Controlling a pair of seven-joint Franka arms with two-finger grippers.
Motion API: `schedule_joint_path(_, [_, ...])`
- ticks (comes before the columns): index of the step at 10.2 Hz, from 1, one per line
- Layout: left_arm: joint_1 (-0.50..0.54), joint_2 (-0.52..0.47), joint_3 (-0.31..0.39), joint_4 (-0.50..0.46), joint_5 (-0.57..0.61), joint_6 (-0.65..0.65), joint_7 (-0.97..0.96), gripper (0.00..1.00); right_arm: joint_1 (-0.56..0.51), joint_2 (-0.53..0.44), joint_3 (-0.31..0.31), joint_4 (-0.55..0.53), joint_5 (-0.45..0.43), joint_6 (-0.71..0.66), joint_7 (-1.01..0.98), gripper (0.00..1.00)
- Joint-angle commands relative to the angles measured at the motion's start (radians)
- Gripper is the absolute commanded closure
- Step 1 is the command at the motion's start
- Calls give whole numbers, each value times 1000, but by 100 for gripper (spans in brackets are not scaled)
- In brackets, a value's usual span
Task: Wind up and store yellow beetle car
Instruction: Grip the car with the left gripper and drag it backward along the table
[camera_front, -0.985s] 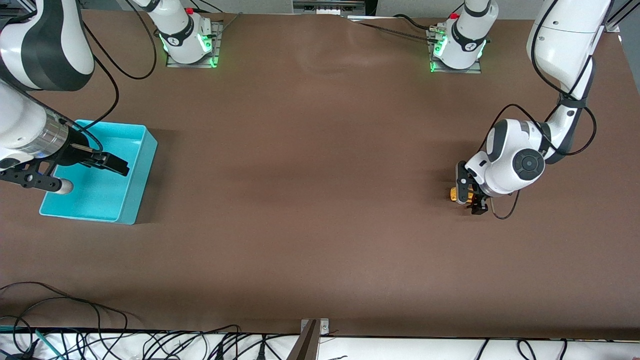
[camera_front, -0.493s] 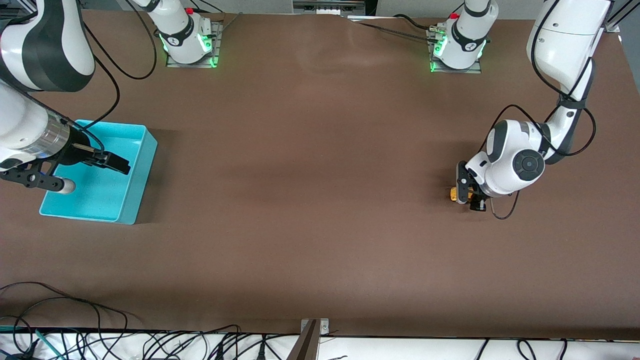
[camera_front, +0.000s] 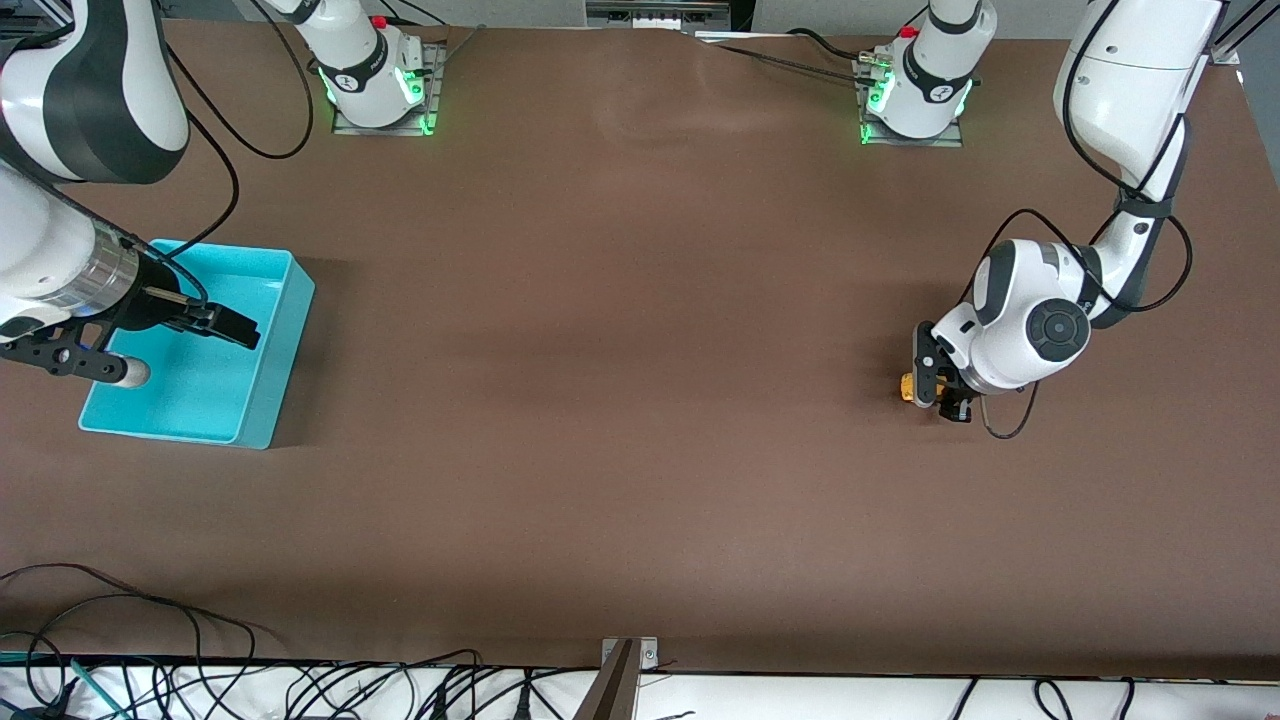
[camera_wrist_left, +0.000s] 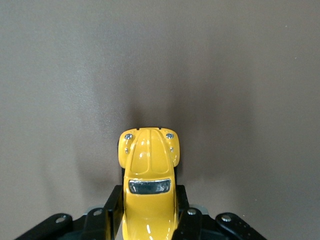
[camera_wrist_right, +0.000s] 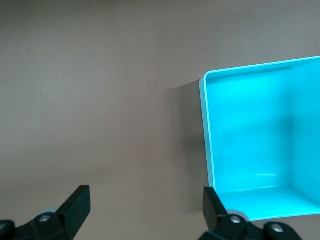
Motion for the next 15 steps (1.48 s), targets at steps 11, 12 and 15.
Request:
schedule_joint_path(11, [304, 32, -2, 21, 33, -6, 324, 94, -3, 5, -4, 9, -15, -7, 6, 0])
schedule_joint_path(12, [314, 32, 0, 21, 33, -6, 341, 94, -6, 5, -4, 9, -18, -7, 3, 0])
schedule_joint_path(15, [340, 32, 1, 33, 33, -6, 385, 94, -3, 4, -5, 11, -18, -7, 9, 0])
